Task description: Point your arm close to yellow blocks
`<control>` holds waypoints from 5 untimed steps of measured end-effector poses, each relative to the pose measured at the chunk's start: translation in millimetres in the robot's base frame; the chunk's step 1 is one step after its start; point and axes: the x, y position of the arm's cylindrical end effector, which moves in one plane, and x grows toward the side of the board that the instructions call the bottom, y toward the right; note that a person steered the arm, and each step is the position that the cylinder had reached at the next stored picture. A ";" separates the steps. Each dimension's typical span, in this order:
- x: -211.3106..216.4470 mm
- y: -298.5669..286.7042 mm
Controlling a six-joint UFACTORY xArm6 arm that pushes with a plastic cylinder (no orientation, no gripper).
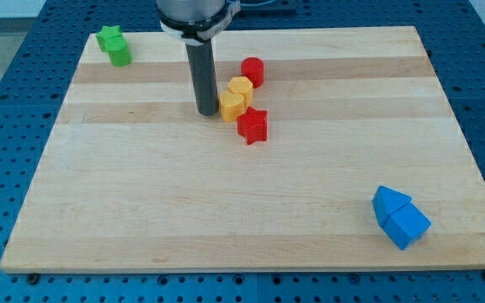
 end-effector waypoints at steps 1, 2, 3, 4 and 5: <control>-8.6 6.6; -8.6 28.6; -8.6 34.9; -8.6 23.1; -10.1 -5.2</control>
